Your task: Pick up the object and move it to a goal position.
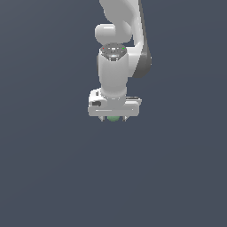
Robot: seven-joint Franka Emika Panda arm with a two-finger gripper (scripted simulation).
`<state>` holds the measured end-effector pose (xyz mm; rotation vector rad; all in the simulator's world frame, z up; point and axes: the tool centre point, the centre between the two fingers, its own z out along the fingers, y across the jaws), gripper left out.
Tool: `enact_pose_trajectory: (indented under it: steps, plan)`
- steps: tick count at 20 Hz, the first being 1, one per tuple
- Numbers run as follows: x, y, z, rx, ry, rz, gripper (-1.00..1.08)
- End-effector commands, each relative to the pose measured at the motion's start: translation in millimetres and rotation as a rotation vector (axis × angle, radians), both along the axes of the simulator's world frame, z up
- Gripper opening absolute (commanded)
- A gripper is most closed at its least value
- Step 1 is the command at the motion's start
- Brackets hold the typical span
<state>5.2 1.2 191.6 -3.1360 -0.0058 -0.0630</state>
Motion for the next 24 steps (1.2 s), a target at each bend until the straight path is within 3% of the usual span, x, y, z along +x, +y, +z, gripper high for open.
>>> enact_pose_trajectory:
  steps: [1, 10, 24]
  plan:
    - [0.0, 0.0, 0.0, 0.0, 0.0, 0.0, 1.0]
    - [5.4, -7.1, 9.1, 0.027, -0.014, -0.048, 1.0]
    - [1.2, -6.2, 4.2, 0.028, -0.011, -0.095, 1.0]
